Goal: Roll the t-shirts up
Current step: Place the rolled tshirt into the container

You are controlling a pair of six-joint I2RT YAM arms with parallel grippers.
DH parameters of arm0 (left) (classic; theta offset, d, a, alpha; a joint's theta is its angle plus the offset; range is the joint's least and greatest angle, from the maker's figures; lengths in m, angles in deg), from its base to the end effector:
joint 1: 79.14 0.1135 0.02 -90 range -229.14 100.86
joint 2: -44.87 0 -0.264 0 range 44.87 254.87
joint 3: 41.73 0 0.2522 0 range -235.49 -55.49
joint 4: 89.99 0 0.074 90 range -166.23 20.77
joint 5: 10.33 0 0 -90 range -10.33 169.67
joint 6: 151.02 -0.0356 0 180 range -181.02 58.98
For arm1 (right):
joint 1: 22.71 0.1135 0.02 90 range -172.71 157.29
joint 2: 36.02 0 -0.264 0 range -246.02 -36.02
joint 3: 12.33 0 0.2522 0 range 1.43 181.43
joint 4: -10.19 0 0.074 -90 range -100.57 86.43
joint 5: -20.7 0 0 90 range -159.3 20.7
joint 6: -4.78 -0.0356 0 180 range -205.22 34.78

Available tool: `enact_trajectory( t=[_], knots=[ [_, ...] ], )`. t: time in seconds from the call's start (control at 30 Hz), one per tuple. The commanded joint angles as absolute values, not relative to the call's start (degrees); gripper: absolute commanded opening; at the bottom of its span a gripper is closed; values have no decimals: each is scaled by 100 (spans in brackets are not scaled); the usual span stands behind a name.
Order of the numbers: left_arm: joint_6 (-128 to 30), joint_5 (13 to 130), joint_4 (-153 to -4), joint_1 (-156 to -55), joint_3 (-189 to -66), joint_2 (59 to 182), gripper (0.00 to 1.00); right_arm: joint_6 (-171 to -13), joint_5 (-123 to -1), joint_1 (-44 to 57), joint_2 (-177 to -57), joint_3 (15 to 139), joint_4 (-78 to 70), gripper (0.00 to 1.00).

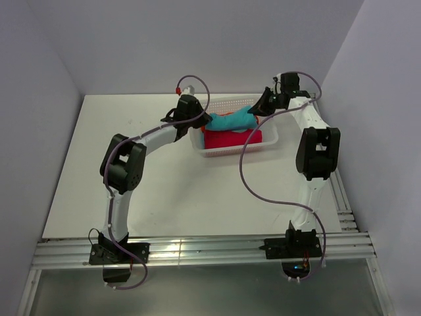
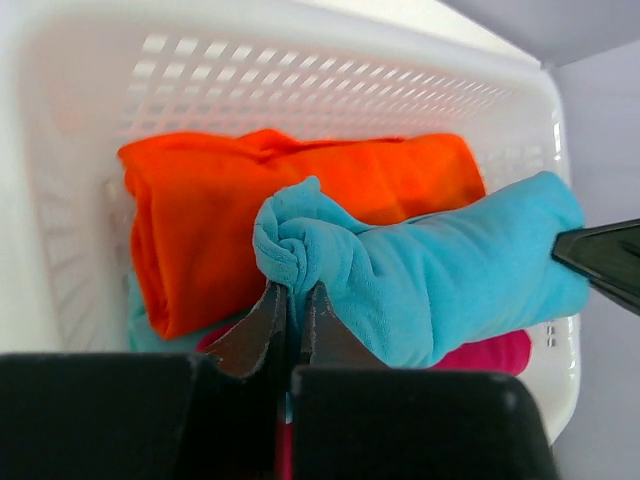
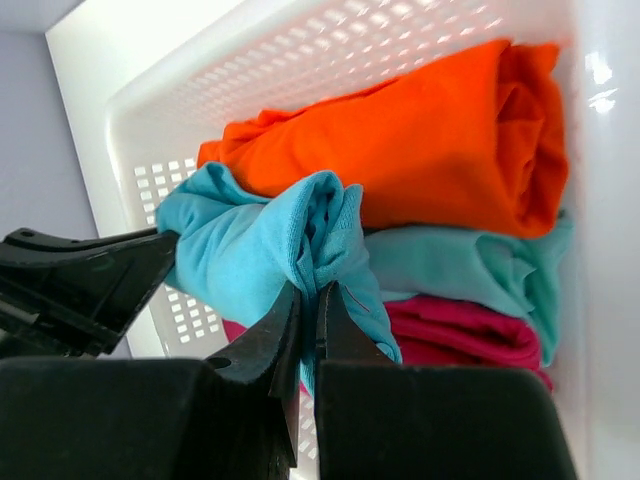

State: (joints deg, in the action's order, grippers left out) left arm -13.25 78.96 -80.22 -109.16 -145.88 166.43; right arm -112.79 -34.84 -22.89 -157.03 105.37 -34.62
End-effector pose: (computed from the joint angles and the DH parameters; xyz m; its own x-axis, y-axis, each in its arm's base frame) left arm 0.4295 -0.2487 0.2129 -0.6433 -0.4834 -0.5937 0.0498 0.7474 -0.6625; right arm 0.4768 0.0186 0.2483 -0.8336 0.3842 -0.3968 0.0121 0.7309 0.6824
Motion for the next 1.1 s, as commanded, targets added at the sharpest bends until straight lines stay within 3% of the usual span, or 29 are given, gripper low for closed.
enact_trajectory(
  t=[0.0, 0.2, 0.67, 0.83, 1.07],
  knots=[
    [-1294, 7783, -8203, -10911, -15128, 16764, 0, -11220, -3247, -2420, -15774, 10971, -3266, 0],
    [-1163, 7756, -8238, -10859, -15112, 16985, 0, -11168, -3204, -2473, -16143, 11270, -3442, 0],
    [-846, 7941, -8273, -10815, -14681, 17011, 0, -11045, -3362, -2473, -16258, 10664, -3398, 0],
    [-828, 7941, -8168, -10815, -14786, 17134, 3, -11053, -3572, -2473, -16276, 10664, -3345, 14],
    [-978, 7941, -8062, -10823, -15041, 17064, 21, -11176, -3476, -2473, -16179, 10717, -3214, 35]
  ],
)
